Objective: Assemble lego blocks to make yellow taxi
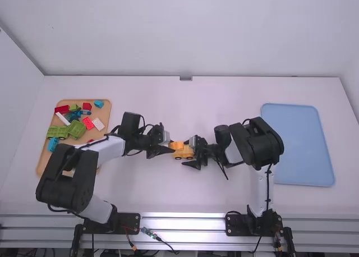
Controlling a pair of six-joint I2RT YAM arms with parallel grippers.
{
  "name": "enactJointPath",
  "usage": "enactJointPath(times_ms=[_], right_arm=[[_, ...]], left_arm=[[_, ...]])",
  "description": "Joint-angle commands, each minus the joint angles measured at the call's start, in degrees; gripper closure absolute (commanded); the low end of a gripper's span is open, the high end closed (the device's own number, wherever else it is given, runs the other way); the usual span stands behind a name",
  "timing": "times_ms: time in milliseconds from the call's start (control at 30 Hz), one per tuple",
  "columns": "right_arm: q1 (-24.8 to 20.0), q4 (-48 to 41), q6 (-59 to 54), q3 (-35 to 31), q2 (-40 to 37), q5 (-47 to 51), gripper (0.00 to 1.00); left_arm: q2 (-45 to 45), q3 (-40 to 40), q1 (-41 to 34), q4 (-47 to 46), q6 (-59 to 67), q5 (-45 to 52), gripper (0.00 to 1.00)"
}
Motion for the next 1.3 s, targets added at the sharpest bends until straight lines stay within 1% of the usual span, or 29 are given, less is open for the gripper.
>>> enactJointPath(times_ms=[0,133,200,367,400,533,700,800,867,900,967,1067,1200,1233,1267], right_arm=[[-0.6,0.3,0.2,-0.7,0.9,0.5,0.1],[-1.7,0.6,0.3,-0.9,0.8,-0.4,0.11],[-2.7,0.3,0.0,-0.9,0.8,-1.7,0.13],[-4.0,0.3,-2.1,-0.9,0.8,-7.8,0.2],[-4.3,0.3,-2.5,-0.9,0.8,-8.3,0.22],[-4.1,-0.3,-2.8,-0.9,0.8,-7.3,0.26],[-4.2,-0.4,-2.9,-0.7,0.8,-7.3,0.27],[-4.2,-3.9,-2.9,1.2,0.8,-7.4,0.26],[-4.2,-6.1,-3.9,2.0,0.8,-7.6,0.23],[-4.0,-8.7,-6.0,2.8,0.8,-7.6,0.18],[-3.3,-11.0,-7.3,3.7,0.8,-7.7,0.15],[-2.3,-11.8,-7.2,4.5,0.8,-7.0,0.13],[-0.3,-11.7,-4.7,5.4,0.8,-2.5,0.14],[0.2,-11.7,-4.0,5.6,0.8,-1.6,0.16],[1.0,-11.7,-3.8,5.6,0.8,-0.7,0.21]], left_arm=[[2.8,0.8,-0.1,-0.5,-0.6,0.9,0.98],[4.3,2.5,-0.1,-2.4,0.5,0.6,0.98],[4.3,3.3,-0.2,-4.4,2.7,0.6,0.98],[4.3,3.3,-0.2,-3.8,2.1,-1.0,0.98],[4.3,3.3,-0.6,-3.3,2.0,-1.0,0.98],[4.3,3.3,-1.9,-1.5,2.8,-2.9,0.98],[4.3,3.3,-4.5,0.7,2.4,-5.6,0.99],[4.3,3.3,-5.7,1.4,1.9,-8.3,0.98],[4.3,3.3,-5.8,1.6,1.3,-9.1,0.99],[4.3,3.3,-5.8,1.7,1.4,-9.6,0.98],[4.3,3.3,-5.5,1.6,1.3,-9.7,0.98],[4.3,3.3,-4.4,1.9,0.2,-9.6,0.98],[4.3,3.3,-3.5,2.5,-1.0,-9.6,0.98],[4.3,3.3,-3.6,2.4,-1.0,-9.5,0.98],[4.3,3.3,-3.7,2.2,-0.4,-9.3,0.98]])
